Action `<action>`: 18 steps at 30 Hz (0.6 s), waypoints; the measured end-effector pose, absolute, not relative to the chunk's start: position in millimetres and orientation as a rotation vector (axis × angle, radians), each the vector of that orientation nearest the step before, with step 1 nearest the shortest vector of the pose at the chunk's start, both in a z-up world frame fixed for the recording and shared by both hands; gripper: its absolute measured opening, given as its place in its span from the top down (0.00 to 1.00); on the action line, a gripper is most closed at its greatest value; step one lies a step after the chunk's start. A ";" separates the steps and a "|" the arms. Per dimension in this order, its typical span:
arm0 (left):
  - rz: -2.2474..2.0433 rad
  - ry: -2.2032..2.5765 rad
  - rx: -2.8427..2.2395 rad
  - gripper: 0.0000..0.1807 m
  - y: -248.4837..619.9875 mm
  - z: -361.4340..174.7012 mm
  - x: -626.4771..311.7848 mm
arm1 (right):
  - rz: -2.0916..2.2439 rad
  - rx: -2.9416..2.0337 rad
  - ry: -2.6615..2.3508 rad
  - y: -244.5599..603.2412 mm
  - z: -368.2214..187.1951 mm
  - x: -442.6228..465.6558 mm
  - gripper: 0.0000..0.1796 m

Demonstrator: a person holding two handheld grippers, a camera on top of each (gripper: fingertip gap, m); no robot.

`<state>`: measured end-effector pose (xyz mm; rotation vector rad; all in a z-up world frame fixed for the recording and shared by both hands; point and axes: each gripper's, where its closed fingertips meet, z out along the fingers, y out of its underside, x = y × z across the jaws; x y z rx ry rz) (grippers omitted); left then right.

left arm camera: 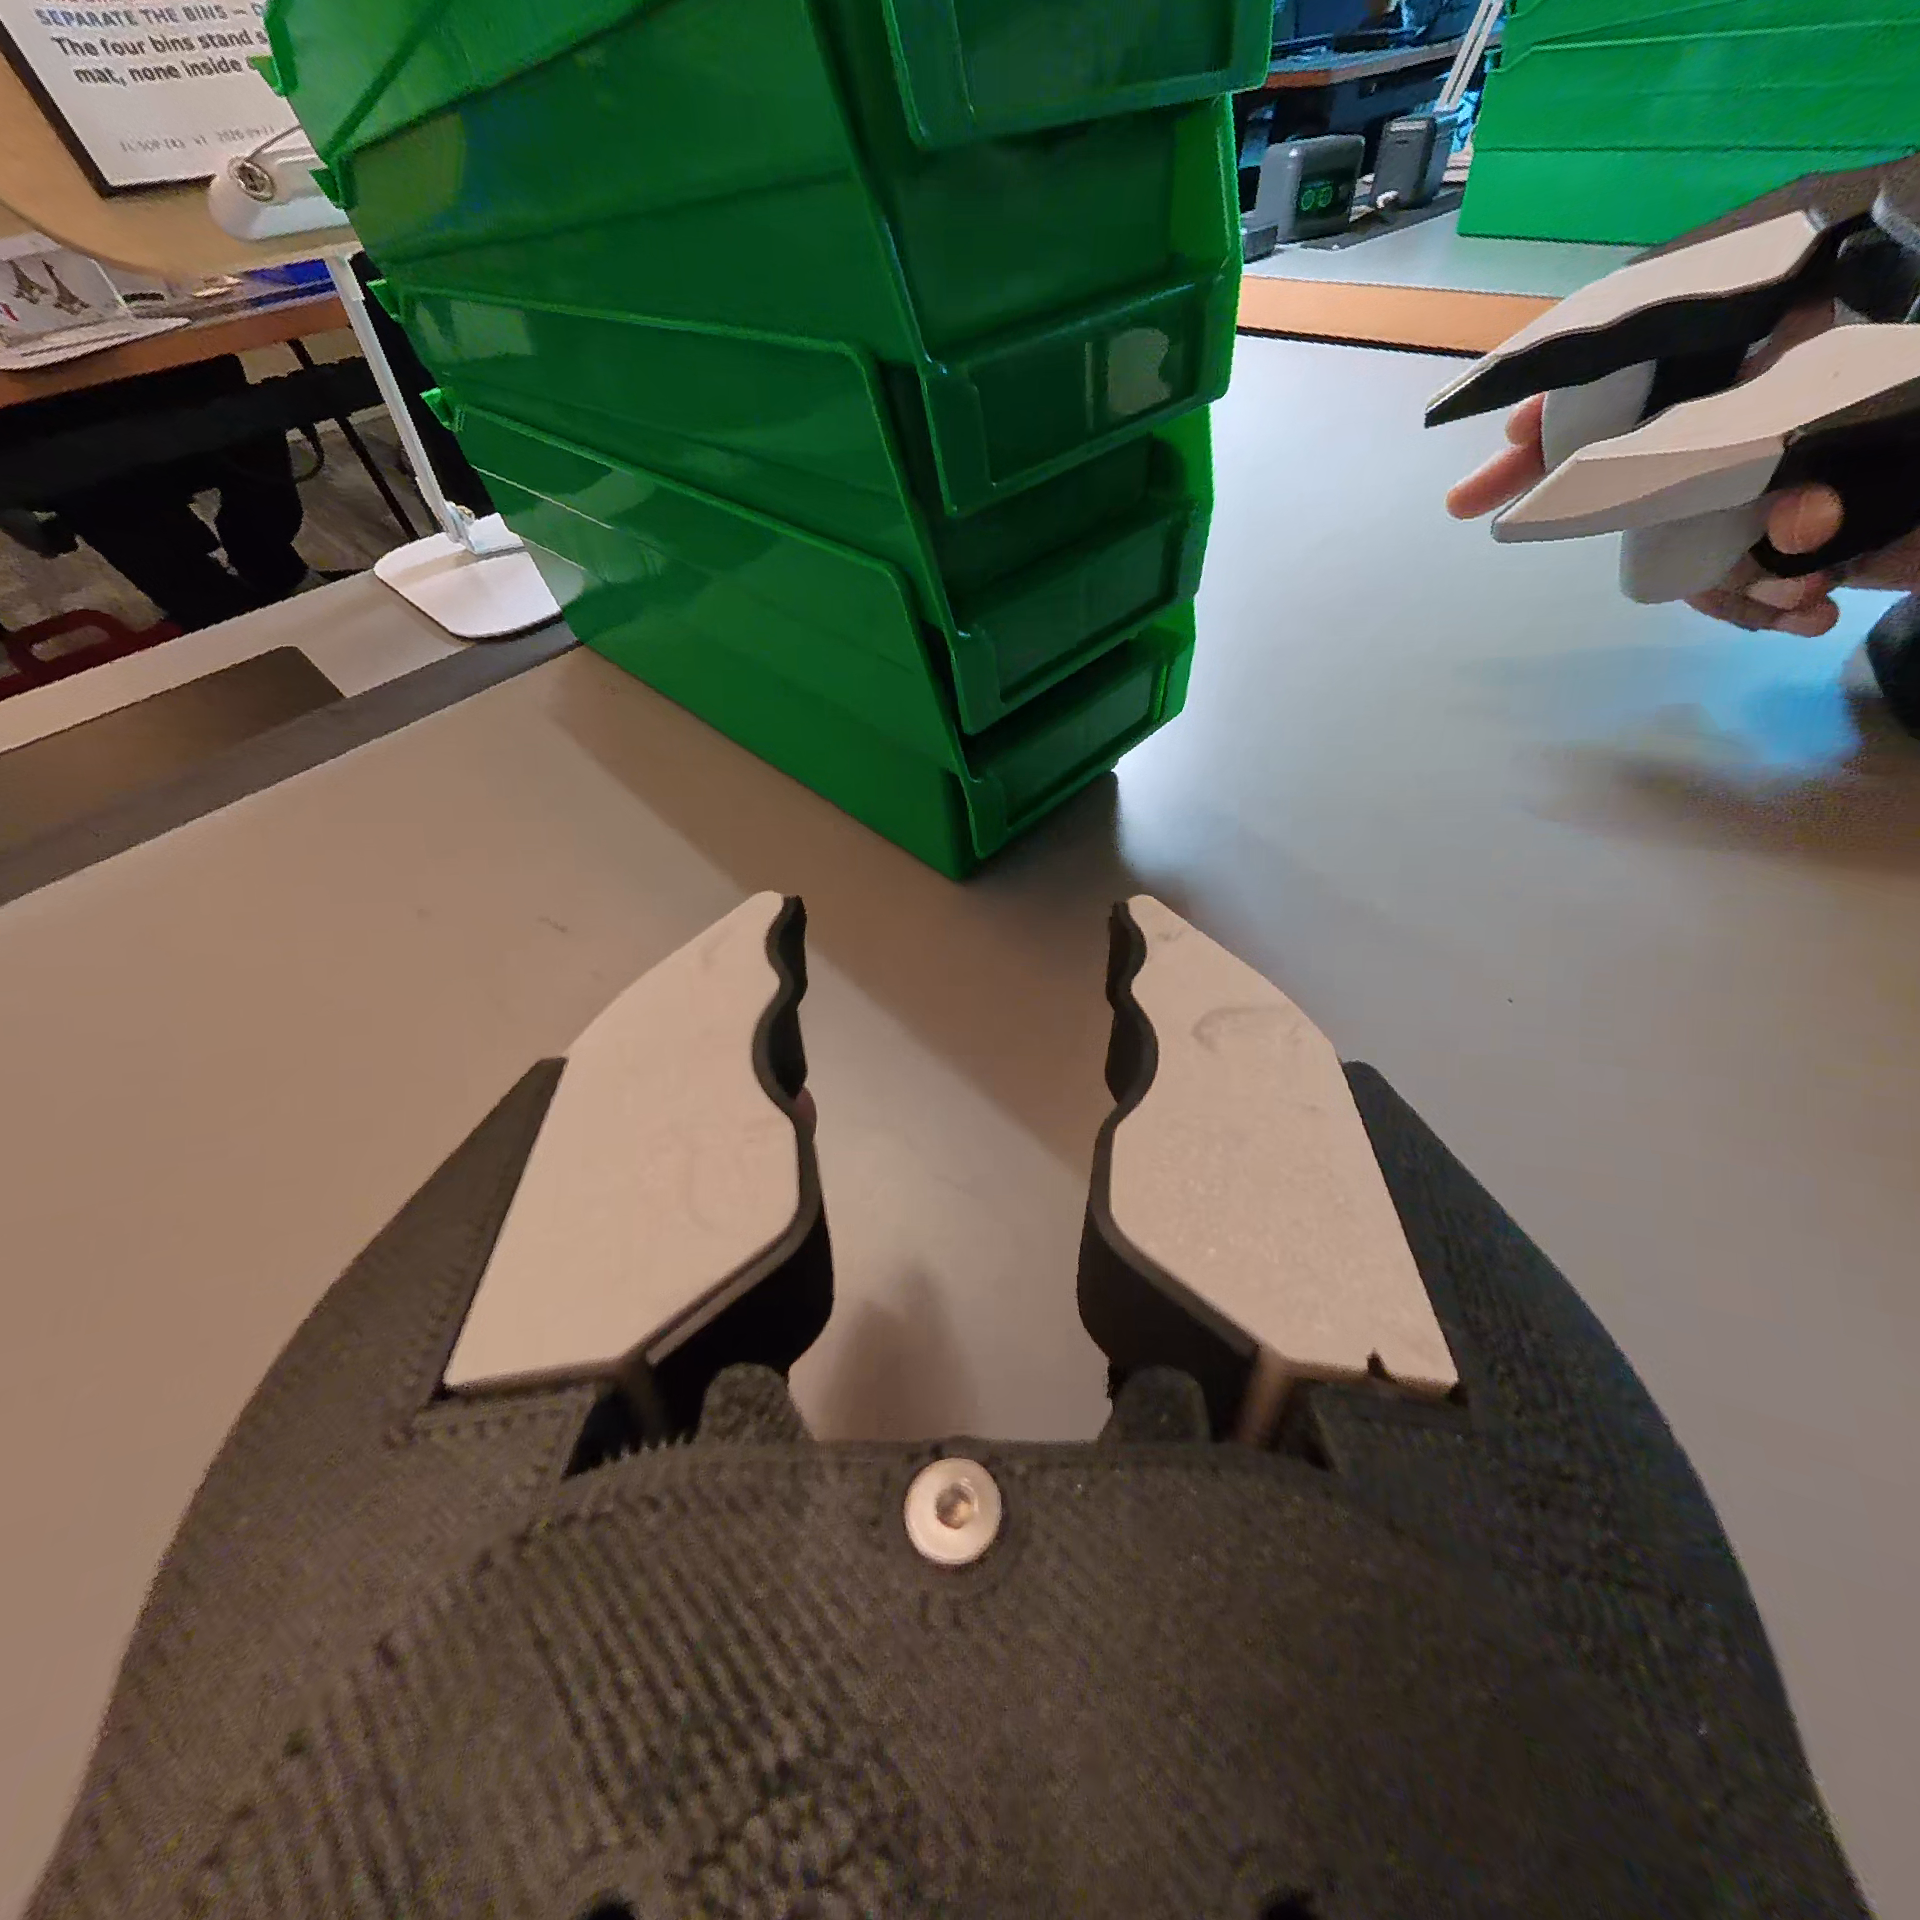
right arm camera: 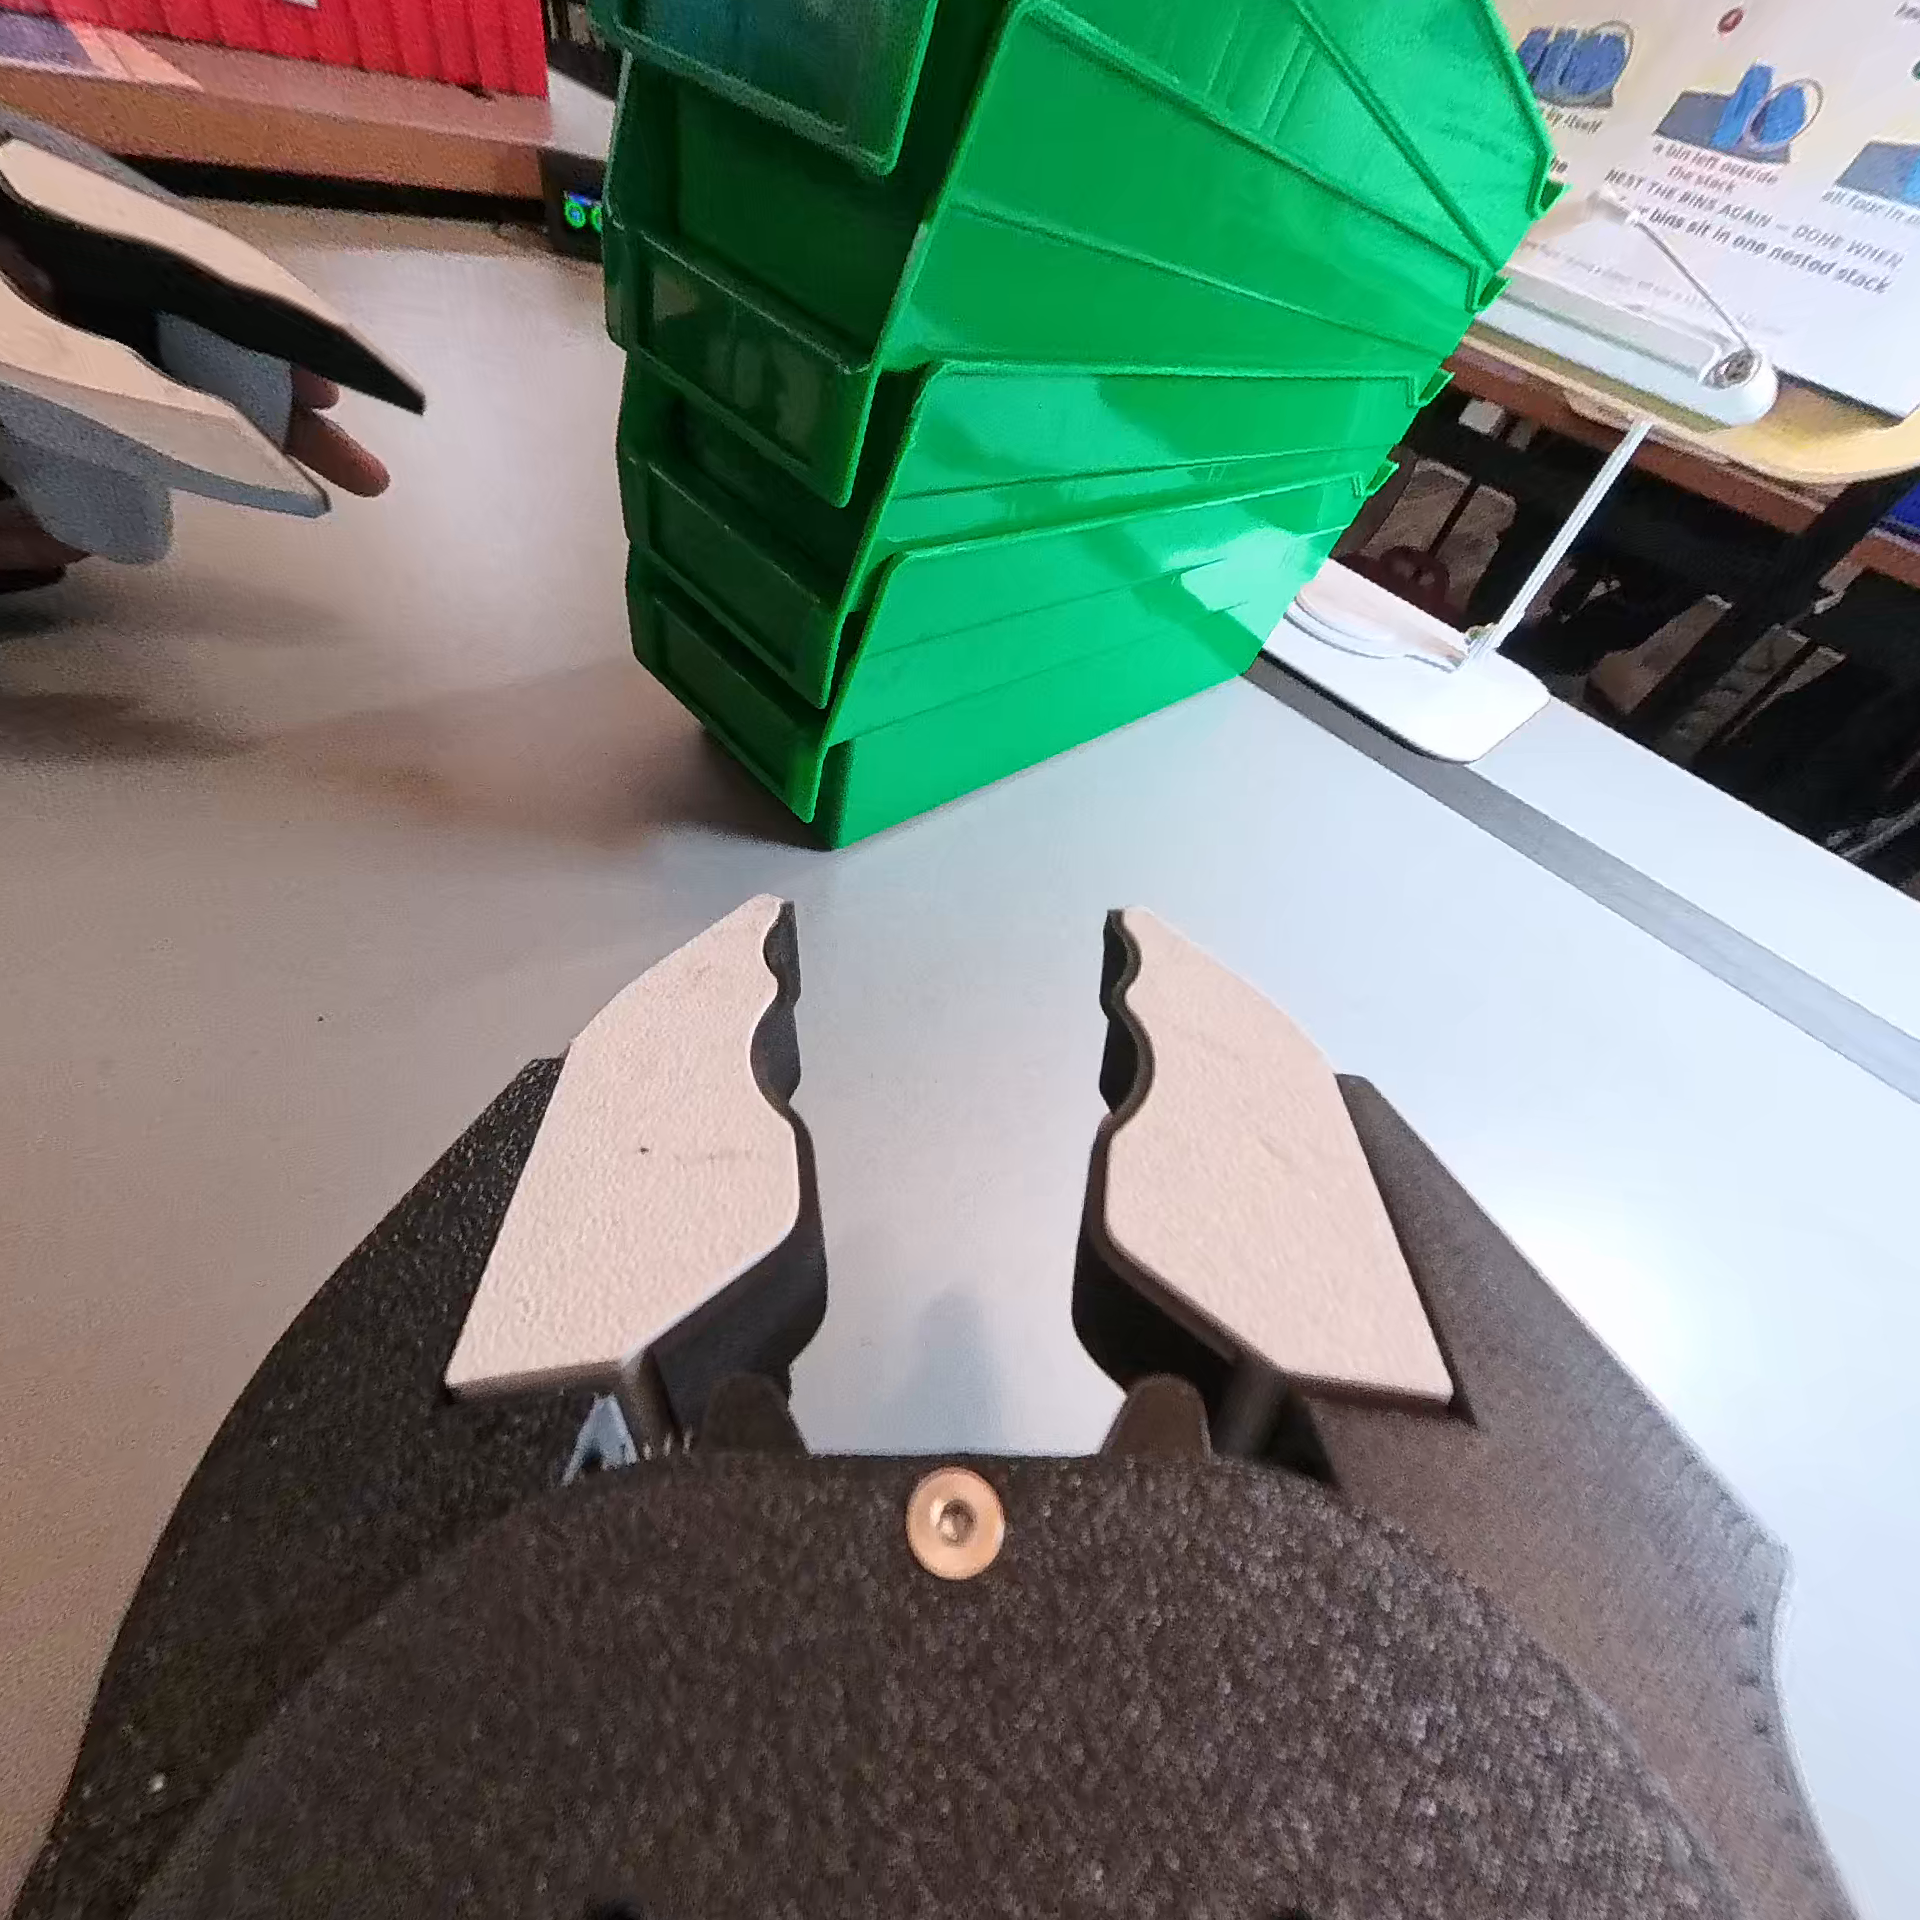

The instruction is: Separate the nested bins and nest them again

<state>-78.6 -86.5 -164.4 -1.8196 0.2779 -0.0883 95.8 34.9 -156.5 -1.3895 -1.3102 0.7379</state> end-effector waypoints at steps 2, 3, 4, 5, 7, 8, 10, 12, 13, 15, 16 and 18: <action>-0.071 0.280 -1.814 0.70 -85.4 -163.1 -80.1 | 0.724 -1.370 -1.293 35.2 -157.3 96.7 0.69; -0.074 0.277 -1.812 0.70 -85.1 -162.6 -79.8 | 0.719 -1.366 -1.290 35.0 -159.8 96.6 0.69; -0.077 0.277 -1.811 0.70 -84.9 -162.4 -78.9 | 0.715 -1.368 -1.298 34.2 -163.3 96.0 0.70; -0.076 0.280 -1.809 0.71 -84.6 -162.3 -77.8 | 0.708 -1.372 -1.316 33.4 -167.0 94.8 0.69; -0.077 0.290 -1.811 0.72 -83.9 -162.3 -74.3 | 0.687 -1.366 -1.326 34.2 -168.8 92.9 0.69; -0.077 0.296 -1.809 0.72 -83.5 -161.7 -72.4 | 0.682 -1.365 -1.325 35.1 -168.4 92.1 0.69; -0.060 0.311 -1.799 0.73 -82.5 -158.5 -69.5 | 0.691 -1.370 -1.314 37.1 -167.2 91.4 0.69; -0.041 0.331 -1.779 0.75 -81.0 -151.8 -65.4 | 0.723 -1.383 -1.295 37.7 -165.1 91.4 0.69; -0.026 0.343 -1.765 0.75 -79.7 -146.2 -63.1 | 0.741 -1.386 -1.286 37.4 -164.0 91.6 0.69; 0.017 0.379 -1.728 0.77 -76.2 -129.3 -58.5 | 0.772 -1.385 -1.276 35.7 -161.8 91.5 0.68; 0.037 0.405 -1.712 0.78 -73.9 -119.1 -55.3 | 0.782 -1.380 -1.272 34.9 -160.1 91.6 0.68; 0.071 0.456 -1.694 0.81 -67.4 -97.0 -49.0 | 0.802 -1.359 -1.264 31.6 -155.4 91.9 0.67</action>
